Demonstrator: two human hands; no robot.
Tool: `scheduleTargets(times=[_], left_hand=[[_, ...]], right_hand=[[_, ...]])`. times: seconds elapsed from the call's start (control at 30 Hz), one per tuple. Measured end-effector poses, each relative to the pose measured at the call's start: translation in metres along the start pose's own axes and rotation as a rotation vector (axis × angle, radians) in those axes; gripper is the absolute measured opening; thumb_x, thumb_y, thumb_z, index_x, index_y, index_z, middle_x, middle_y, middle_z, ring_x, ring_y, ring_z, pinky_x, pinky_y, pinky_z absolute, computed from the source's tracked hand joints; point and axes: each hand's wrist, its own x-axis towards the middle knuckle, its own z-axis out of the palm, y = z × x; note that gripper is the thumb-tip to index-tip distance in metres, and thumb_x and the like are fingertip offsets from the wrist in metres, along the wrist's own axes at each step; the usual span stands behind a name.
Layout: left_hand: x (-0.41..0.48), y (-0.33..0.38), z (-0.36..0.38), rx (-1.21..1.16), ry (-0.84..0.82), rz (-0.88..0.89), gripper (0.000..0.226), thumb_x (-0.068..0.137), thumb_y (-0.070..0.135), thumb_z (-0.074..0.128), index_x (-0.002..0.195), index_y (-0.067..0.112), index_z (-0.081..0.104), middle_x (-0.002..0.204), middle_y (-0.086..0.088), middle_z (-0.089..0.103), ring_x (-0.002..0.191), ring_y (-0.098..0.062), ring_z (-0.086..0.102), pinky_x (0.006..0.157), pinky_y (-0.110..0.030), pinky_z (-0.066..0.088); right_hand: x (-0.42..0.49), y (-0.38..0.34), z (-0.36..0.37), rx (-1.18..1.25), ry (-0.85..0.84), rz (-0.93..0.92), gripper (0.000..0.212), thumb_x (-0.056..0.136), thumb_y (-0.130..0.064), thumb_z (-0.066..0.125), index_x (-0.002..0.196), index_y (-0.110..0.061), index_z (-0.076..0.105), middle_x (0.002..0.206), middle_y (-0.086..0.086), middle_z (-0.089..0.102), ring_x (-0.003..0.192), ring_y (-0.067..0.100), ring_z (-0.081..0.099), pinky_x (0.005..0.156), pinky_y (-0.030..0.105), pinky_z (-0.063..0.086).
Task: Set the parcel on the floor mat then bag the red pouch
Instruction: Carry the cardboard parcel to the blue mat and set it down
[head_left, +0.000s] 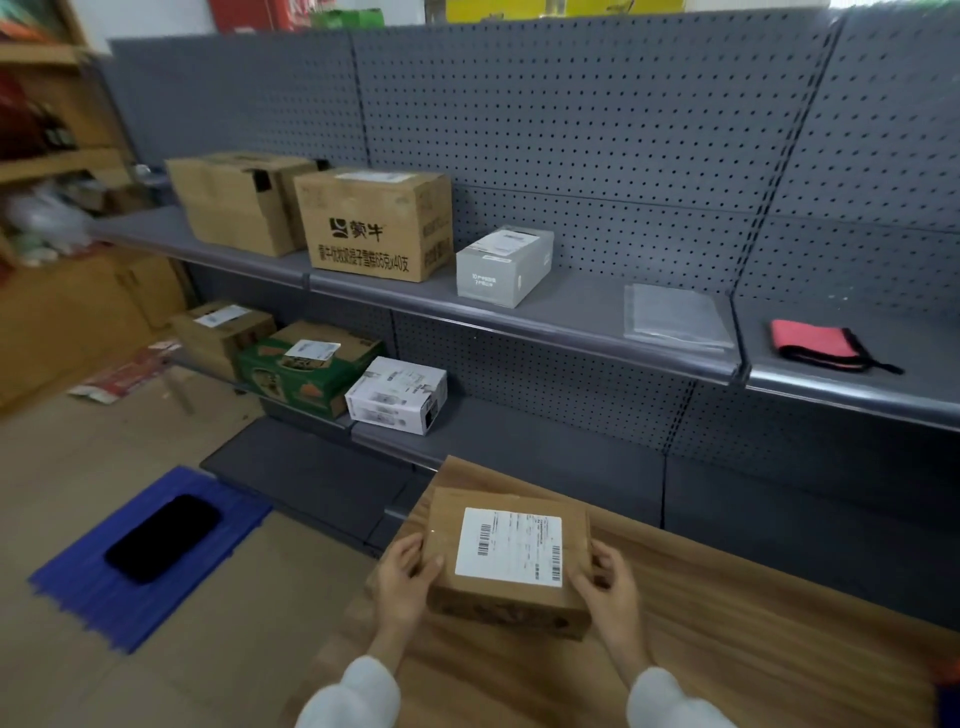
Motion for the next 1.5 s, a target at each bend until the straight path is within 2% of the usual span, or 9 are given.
scheduleTargets(times=[0.13, 0.27, 0.37, 0.63, 0.8, 0.97, 1.13, 1.3, 1.5], left_hand=[[0.018, 0.004, -0.039, -0.016, 0.035, 0.008, 0.043, 0.079, 0.003, 0.08, 0.117, 0.009, 0.061, 0.115, -0.004, 0.068, 0.11, -0.02, 0.064, 0.09, -0.026, 0.052], [0.037, 0.009, -0.087, -0.006, 0.081, 0.03, 0.04, 0.077, 0.009, 0.083, 0.112, 0.013, 0.064, 0.11, 0.0, 0.07, 0.107, -0.018, 0.066, 0.096, -0.036, 0.053], [0.052, 0.01, -0.123, 0.002, 0.11, 0.03, 0.04, 0.077, 0.013, 0.083, 0.112, 0.016, 0.064, 0.111, 0.003, 0.07, 0.108, -0.016, 0.065, 0.097, -0.038, 0.053], [0.071, 0.02, -0.209, -0.038, 0.202, 0.049, 0.039, 0.08, 0.006, 0.079, 0.115, 0.013, 0.062, 0.112, 0.001, 0.067, 0.106, -0.014, 0.061, 0.086, -0.022, 0.047], [0.077, 0.018, -0.267, -0.034, 0.259, 0.044, 0.041, 0.08, 0.009, 0.079, 0.117, 0.013, 0.061, 0.117, 0.001, 0.065, 0.111, -0.015, 0.058, 0.092, -0.028, 0.046], [0.076, 0.016, -0.321, -0.057, 0.333, 0.027, 0.042, 0.082, 0.013, 0.077, 0.12, 0.013, 0.06, 0.116, 0.005, 0.064, 0.11, -0.013, 0.057, 0.087, -0.025, 0.045], [0.078, 0.011, -0.378, -0.094, 0.413, 0.021, 0.038, 0.082, 0.019, 0.078, 0.117, 0.017, 0.061, 0.116, 0.005, 0.065, 0.108, -0.012, 0.06, 0.08, -0.022, 0.047], [0.079, 0.015, -0.421, -0.116, 0.487, 0.045, 0.032, 0.083, 0.013, 0.077, 0.112, 0.014, 0.062, 0.109, 0.006, 0.067, 0.1, -0.002, 0.06, 0.078, -0.02, 0.048], [0.086, 0.005, -0.467, -0.148, 0.58, 0.048, 0.029, 0.082, 0.009, 0.078, 0.106, 0.017, 0.063, 0.109, 0.006, 0.069, 0.105, -0.004, 0.061, 0.081, -0.021, 0.049]], right_hand=[[0.001, -0.02, 0.04, -0.021, -0.03, -0.008, 0.048, 0.084, -0.022, 0.079, 0.127, -0.03, 0.058, 0.123, -0.003, 0.059, 0.106, 0.009, 0.059, 0.091, 0.04, 0.056], [0.0, -0.04, 0.089, -0.038, -0.064, -0.008, 0.051, 0.083, -0.021, 0.079, 0.129, -0.024, 0.058, 0.124, -0.001, 0.059, 0.106, 0.01, 0.06, 0.088, 0.034, 0.056], [0.001, -0.052, 0.126, -0.058, -0.087, -0.021, 0.052, 0.082, -0.025, 0.081, 0.128, -0.027, 0.058, 0.124, -0.002, 0.06, 0.106, 0.01, 0.061, 0.091, 0.039, 0.057], [-0.01, -0.084, 0.218, -0.057, -0.16, -0.059, 0.046, 0.083, -0.02, 0.079, 0.12, -0.037, 0.057, 0.122, -0.002, 0.061, 0.106, 0.013, 0.062, 0.092, 0.047, 0.057], [-0.022, -0.104, 0.275, -0.058, -0.232, -0.089, 0.045, 0.084, -0.018, 0.078, 0.119, -0.039, 0.057, 0.123, -0.003, 0.061, 0.108, 0.013, 0.061, 0.092, 0.044, 0.058], [-0.032, -0.118, 0.331, -0.07, -0.313, -0.114, 0.049, 0.083, -0.022, 0.079, 0.126, -0.03, 0.058, 0.122, -0.002, 0.064, 0.106, 0.012, 0.062, 0.088, 0.04, 0.057], [-0.041, -0.126, 0.386, -0.118, -0.395, -0.14, 0.05, 0.081, -0.038, 0.08, 0.122, -0.047, 0.054, 0.125, -0.004, 0.061, 0.109, 0.016, 0.063, 0.09, 0.05, 0.057], [-0.06, -0.15, 0.434, -0.101, -0.458, -0.143, 0.05, 0.085, -0.029, 0.077, 0.129, -0.031, 0.054, 0.128, 0.0, 0.06, 0.113, 0.02, 0.061, 0.091, 0.048, 0.057], [-0.067, -0.17, 0.487, -0.104, -0.562, -0.138, 0.049, 0.086, -0.031, 0.075, 0.129, -0.034, 0.052, 0.126, -0.004, 0.059, 0.115, 0.019, 0.059, 0.093, 0.046, 0.055]])
